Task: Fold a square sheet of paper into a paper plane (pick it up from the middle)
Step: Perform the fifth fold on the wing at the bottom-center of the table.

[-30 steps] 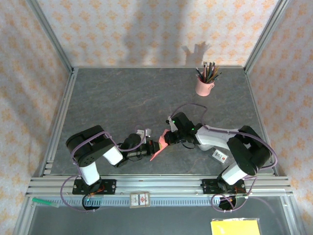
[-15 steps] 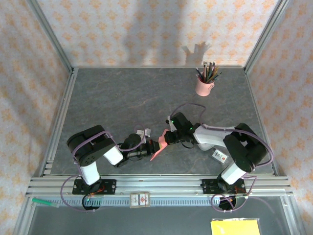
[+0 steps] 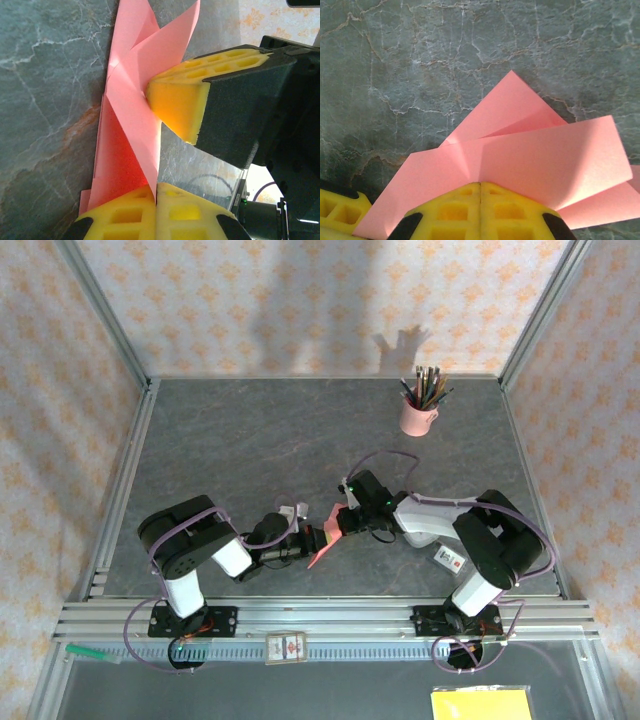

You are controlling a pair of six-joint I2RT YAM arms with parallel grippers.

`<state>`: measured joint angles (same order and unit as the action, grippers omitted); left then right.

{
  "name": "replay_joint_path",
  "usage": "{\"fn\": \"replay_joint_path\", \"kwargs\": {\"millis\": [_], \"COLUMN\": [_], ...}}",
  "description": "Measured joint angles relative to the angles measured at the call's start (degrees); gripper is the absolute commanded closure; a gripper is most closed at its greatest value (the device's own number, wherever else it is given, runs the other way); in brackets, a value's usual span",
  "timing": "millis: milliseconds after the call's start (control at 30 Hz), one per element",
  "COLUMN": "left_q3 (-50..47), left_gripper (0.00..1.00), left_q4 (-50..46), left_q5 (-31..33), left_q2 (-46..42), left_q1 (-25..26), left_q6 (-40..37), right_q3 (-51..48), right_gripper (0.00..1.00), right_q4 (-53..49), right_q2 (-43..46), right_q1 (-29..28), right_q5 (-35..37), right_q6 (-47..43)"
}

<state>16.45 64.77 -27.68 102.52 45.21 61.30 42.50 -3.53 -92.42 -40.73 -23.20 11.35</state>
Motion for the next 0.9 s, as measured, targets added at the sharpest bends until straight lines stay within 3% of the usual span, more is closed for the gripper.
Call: {"fn": "replay_joint_path", "kwargs": {"millis": [500, 900], "left_q3": [0.3, 1.6], "left_gripper": [1.0, 0.84], "left_q4": [-1.0, -10.9], "left_q5": [-0.2, 0.6], "left_q2": [-0.2, -5.0], "left_q1": [0.0, 0.1], "left_q6": [0.4, -0.2], "right_q3": [0.3, 0.6], "right_gripper": [0.96, 0.97], "right_q4": [-0.3, -0.5], "right_q2": [-0.5, -0.8], "right_q1": [0.0, -0.1], "right_q5": [1.2, 1.7], "right_q6": [-0.7, -0.7]}}
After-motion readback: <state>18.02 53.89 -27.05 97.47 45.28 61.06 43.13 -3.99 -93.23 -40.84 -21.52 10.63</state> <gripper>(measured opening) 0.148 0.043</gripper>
